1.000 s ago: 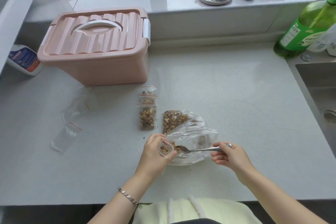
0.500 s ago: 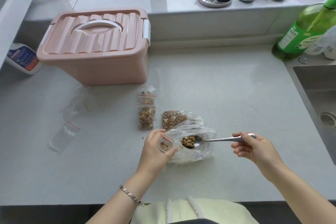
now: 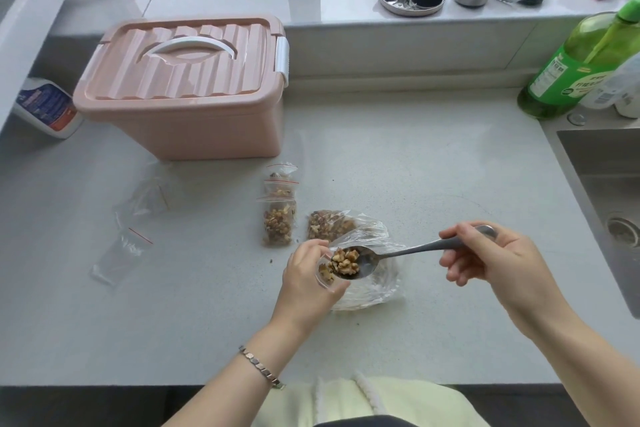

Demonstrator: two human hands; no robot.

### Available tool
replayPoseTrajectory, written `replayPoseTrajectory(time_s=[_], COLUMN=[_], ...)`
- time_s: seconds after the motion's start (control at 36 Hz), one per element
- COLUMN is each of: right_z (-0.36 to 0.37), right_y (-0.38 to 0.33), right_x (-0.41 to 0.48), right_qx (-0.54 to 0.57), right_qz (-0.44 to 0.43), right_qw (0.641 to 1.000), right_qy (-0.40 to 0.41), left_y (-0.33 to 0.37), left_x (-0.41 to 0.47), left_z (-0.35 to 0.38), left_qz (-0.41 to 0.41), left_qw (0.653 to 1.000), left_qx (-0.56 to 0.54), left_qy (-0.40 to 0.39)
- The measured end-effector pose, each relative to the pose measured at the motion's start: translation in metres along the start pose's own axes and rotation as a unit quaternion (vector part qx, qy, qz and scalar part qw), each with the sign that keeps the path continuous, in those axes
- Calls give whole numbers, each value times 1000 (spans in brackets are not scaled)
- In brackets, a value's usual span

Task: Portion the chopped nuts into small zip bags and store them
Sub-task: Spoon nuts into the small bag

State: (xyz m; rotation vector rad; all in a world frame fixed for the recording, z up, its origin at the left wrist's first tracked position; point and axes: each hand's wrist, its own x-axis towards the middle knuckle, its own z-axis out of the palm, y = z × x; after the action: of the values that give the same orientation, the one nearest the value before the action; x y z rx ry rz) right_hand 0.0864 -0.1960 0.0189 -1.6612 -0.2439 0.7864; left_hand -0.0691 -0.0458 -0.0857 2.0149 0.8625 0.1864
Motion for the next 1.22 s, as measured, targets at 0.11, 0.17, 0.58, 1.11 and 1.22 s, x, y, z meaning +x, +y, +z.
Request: replayPoseTrajectory(time_s=[0.11, 0.17, 0.58, 1.11, 1.22], right_z=[17, 24, 32, 3, 5], right_y=[-1, 0, -4, 22, 59], right_x=[-12, -18, -28, -16, -2], right_qx=[-91, -163, -307, -158, -175], right_qz=[-103, -172, -331, -88, -35], right_qw=[990, 971, 890, 982, 982], right_qy=[-21, -35, -63, 52, 60], left_y=[-1, -1, 3, 1, 0], left_x=[-1, -1, -7, -15, -12], left_z=[6, 8, 6, -25, -30], left_qz=[13, 9, 10, -87, -92], left_qw=[1000, 1000, 999, 986, 985], left_qx=[14, 6, -44, -111, -113], left_qy=[8, 14, 29, 86, 91])
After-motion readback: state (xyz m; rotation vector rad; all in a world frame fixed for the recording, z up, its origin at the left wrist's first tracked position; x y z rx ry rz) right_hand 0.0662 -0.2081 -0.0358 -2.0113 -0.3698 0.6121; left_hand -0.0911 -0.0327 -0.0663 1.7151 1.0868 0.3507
